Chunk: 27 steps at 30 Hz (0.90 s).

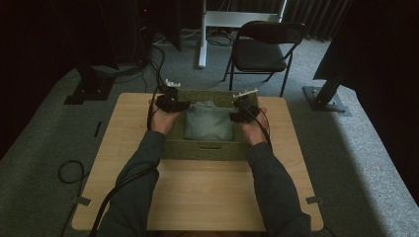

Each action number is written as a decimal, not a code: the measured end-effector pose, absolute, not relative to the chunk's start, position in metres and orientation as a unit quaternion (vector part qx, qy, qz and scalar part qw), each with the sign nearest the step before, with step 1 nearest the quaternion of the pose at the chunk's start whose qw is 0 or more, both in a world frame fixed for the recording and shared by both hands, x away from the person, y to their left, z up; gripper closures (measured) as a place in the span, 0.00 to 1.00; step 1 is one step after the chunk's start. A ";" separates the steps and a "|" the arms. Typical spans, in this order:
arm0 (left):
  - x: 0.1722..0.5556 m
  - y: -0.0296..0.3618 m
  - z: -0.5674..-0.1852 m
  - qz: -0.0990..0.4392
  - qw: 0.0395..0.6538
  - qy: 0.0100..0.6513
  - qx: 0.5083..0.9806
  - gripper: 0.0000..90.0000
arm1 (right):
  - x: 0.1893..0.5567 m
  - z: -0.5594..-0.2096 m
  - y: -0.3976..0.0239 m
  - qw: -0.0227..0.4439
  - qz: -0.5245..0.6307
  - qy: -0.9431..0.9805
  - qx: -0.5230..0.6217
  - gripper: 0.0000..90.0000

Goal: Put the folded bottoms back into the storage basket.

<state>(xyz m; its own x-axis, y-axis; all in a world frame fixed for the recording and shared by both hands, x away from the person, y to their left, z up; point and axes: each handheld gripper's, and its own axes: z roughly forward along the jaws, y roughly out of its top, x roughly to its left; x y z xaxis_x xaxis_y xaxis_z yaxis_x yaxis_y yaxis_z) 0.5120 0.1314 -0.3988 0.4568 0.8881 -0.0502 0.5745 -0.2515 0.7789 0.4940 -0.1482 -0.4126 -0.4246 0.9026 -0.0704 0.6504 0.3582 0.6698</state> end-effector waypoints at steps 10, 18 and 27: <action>0.502 0.140 -0.399 0.208 0.383 0.471 0.767 0.47 | 0.484 -0.408 -0.150 0.211 0.315 0.803 0.459 0.60; 0.480 0.147 -0.391 0.206 0.402 0.455 0.768 0.47 | 0.467 -0.403 -0.164 0.193 0.340 0.805 0.446 0.55; 0.447 0.144 -0.388 0.199 0.422 0.424 0.776 0.47 | 0.440 -0.401 -0.174 0.189 0.368 0.802 0.430 0.53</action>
<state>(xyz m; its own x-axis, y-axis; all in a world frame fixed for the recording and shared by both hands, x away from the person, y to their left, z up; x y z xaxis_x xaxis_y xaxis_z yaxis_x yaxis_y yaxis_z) 0.4469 0.1440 -0.3883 0.5614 0.8261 -0.0483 0.4902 -0.2849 0.8237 0.4398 -0.1737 -0.4013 -0.5588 0.8292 0.0130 0.5501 0.3589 0.7540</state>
